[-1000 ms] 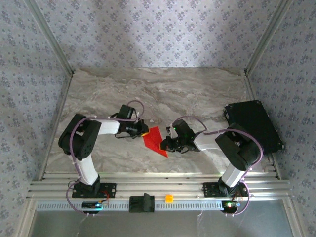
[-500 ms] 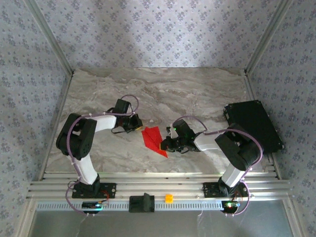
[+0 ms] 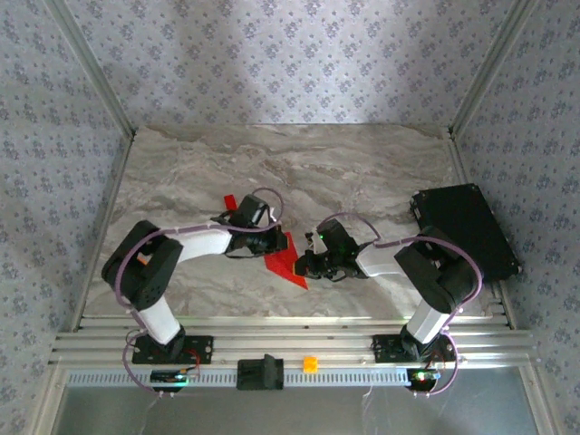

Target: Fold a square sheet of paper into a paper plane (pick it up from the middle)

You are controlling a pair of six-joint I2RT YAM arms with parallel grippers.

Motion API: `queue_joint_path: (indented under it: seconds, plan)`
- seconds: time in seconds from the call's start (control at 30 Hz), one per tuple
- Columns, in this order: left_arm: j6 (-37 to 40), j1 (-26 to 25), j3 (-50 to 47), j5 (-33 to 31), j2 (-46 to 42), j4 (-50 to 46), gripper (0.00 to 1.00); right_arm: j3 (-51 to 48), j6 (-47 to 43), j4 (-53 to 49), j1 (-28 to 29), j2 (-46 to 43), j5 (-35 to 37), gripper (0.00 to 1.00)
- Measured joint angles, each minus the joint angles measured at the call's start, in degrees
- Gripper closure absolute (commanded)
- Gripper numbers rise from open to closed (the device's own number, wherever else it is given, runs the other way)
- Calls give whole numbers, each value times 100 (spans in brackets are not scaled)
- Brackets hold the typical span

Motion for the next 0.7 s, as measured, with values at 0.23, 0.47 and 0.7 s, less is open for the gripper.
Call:
queue_joint_path:
  seconds: [0.23, 0.47, 0.7]
  plan:
    - [-33, 68, -66, 61, 243, 155, 93, 26, 22, -109, 0, -72, 24, 100]
    - [44, 68, -68, 48, 243, 155, 93, 369, 17, -994, 59, -356, 326, 100]
    - [55, 68, -66, 48, 243, 155, 94, 1128, 20, -1161, 282, 120, 487, 100]
